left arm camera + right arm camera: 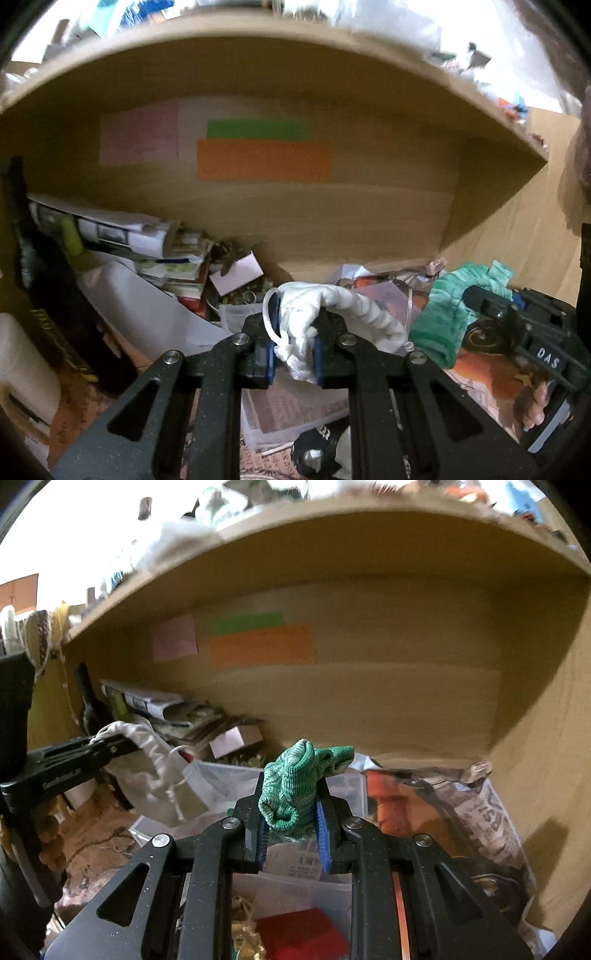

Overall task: Organize soft objects
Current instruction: 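Drop the white pouch and green glove into the clear box with both tools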

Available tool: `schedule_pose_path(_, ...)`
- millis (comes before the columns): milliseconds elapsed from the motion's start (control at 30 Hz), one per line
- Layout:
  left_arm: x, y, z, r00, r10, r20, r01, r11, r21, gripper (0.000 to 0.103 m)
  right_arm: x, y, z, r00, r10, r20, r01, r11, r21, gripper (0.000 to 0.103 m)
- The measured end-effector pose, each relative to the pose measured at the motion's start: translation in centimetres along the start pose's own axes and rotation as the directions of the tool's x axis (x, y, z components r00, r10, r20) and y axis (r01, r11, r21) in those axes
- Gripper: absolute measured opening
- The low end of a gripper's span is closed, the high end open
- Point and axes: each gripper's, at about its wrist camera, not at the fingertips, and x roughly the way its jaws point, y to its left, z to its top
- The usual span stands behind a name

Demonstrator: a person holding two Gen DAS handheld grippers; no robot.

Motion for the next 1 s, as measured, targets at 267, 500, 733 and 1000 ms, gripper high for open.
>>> schedule_pose_path(267, 6.5, -0.2, -1.0, 0.987, -0.01, -0.16, 0.01, 1.0, 0.0, 0.014, 4.4, 0.2, -0.8, 0.991, -0.009, -0.13, 0.005, 1.0, -0.028, 0.019)
schedule_pose_path(500, 10.1, -0.5, -2.3, 0.967, -0.019, -0.253, 0.021, 1.0, 0.004, 0.014, 7.5, -0.1, -1.7, 0.972, -0.012, -0.237, 0.002, 0.999, -0.041, 0.019)
schedule_pose_path(733, 11.5, -0.4, -3.1, 0.948, -0.007, -0.319, 0.01, 1.0, 0.006, 0.024, 9.0, -0.7, -2.5, 0.954, -0.027, -0.297, 0.015, 0.999, -0.041, 0.025)
schedule_pose_path(1000, 10.5, 0.3, -2.9, 0.957, 0.006, -0.289, -0.006, 1.0, 0.003, 0.053, 9.0, -0.8, -2.3, 0.96, -0.079, -0.267, 0.065, 0.996, -0.061, 0.066)
